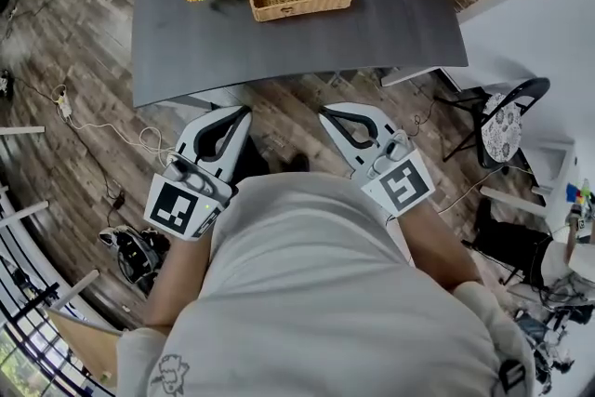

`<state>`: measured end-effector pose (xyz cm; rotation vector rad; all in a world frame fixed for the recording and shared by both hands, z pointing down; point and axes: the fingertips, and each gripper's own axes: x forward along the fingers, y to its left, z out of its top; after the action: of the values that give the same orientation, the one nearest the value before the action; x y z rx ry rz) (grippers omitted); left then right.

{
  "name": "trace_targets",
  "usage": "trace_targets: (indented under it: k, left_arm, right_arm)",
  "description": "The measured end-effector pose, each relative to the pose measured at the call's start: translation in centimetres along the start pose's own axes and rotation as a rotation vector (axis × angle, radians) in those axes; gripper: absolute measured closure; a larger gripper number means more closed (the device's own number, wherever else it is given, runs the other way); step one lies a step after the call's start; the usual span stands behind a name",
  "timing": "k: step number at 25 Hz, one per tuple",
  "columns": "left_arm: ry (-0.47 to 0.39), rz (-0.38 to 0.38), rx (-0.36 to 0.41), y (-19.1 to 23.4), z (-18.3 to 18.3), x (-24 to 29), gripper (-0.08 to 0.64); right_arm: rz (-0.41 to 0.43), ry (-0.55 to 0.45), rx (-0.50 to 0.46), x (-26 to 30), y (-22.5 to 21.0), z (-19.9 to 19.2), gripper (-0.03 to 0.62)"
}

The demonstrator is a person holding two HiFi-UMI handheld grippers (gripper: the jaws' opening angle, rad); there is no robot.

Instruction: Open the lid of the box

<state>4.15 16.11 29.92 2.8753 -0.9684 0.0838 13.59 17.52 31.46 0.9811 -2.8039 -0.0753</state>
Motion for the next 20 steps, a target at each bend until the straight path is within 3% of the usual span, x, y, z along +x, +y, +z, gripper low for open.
trace_targets:
  k: [20]
  left_arm:
    - [-0.006, 0.021, -0.012, -4.5, -0.5, 0.7, 0.549]
  right_arm:
    - [0.007, -0.017, -0.002, -4.5, 0.2, -0.7, 0.588]
